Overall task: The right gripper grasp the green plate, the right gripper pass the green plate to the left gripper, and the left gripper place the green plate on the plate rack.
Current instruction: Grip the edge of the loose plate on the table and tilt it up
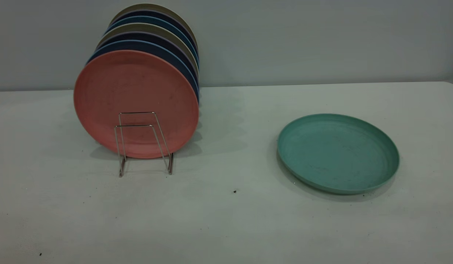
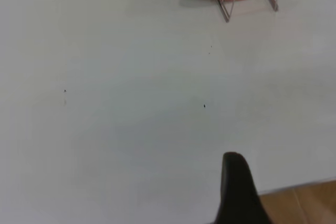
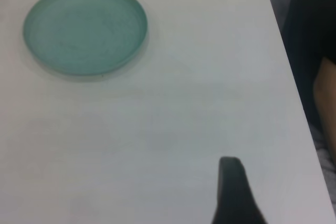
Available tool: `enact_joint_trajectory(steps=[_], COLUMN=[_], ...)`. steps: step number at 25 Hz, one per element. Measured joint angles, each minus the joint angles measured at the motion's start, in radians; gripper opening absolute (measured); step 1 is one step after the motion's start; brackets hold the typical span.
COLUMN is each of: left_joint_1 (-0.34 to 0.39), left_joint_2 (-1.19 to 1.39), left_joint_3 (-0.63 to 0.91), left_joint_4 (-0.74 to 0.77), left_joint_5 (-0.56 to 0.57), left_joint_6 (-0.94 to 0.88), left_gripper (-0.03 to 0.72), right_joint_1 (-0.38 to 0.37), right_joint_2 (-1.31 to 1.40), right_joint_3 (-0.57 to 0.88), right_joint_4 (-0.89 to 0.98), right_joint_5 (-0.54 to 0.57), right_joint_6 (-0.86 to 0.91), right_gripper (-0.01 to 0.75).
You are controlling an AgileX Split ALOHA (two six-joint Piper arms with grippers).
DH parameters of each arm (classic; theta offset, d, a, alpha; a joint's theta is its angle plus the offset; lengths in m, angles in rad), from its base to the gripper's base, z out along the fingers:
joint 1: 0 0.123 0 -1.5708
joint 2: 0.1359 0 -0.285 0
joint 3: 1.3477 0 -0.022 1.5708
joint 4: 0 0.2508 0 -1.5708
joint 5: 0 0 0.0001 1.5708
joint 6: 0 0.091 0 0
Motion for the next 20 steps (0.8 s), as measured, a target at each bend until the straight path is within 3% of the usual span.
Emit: enact_joint_trajectory(steps=[5,11,15,20], left_joint_1=[0.000,0.000,0.000,0.000], left_joint_2=[0.114,0.511,0.779,1.084], left_joint_3=[-0.076,-0.207,-0.281,-0.373], left_joint_4=[0.017,0.019,0.018,0.018], left_joint_5=[-0.029,-0.192,-0.291,-0.380], left_joint_6=[-0.062,-0.028,0.014,0.039], left_gripper=[0.487,0.507,0.529,0.534], right_joint_1=[0.000,0.000,0.000,0.000], right_joint_2=[0.083,0.441,0.721,1.072], right_joint_3=[-0.024,-0.060,-0.099,-0.191], right_joint_4=[0.041,0.163,0.275,0.424], right_joint_5=[-0.043,-0.247,-0.381,-0.415], right_joint_6=[-0.008,-0.054,-0.178,-0.334], right_gripper=[0.489,0.550,0.562,0.564])
